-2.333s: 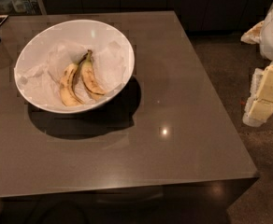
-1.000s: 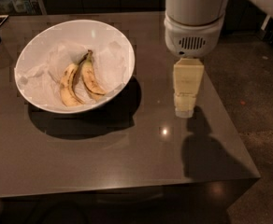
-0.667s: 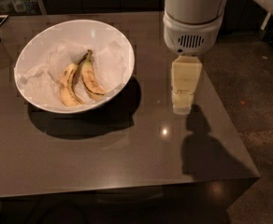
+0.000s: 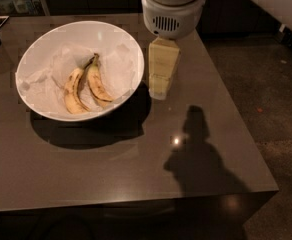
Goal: Pick banana from white bowl
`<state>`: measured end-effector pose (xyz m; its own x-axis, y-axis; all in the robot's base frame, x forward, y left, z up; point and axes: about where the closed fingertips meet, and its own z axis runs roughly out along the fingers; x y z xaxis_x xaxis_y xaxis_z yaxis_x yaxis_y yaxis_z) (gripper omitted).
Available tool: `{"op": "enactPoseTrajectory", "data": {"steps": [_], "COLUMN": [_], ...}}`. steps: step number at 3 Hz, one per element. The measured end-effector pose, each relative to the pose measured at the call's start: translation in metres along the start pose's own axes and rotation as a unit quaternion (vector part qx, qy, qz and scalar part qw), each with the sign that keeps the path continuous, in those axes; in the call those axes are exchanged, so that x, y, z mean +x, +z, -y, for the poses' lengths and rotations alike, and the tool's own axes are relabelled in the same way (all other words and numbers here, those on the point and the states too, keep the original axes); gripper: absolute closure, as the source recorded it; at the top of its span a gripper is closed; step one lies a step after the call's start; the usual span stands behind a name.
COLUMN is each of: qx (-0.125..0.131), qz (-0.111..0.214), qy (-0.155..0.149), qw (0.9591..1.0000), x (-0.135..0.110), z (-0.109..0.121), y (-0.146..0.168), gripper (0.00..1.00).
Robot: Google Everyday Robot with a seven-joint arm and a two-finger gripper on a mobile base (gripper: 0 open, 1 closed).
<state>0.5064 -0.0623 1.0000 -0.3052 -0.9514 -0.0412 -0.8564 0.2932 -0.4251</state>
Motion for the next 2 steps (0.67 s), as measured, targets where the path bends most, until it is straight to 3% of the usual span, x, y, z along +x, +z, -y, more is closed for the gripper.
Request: {"op": "enactPoseTrajectory", "data": {"steps": [1,2], "qx": [0.010,-0.027], "qz": [0.010,0.027], "qy": [0.010,0.032], "qw": [0.9999,0.9988], "x": [-0.0047,-0.0097], "z": [0.0029,0.0056], "y": [-0.0052,0.0000], "gripper": [0.00,0.00]}}
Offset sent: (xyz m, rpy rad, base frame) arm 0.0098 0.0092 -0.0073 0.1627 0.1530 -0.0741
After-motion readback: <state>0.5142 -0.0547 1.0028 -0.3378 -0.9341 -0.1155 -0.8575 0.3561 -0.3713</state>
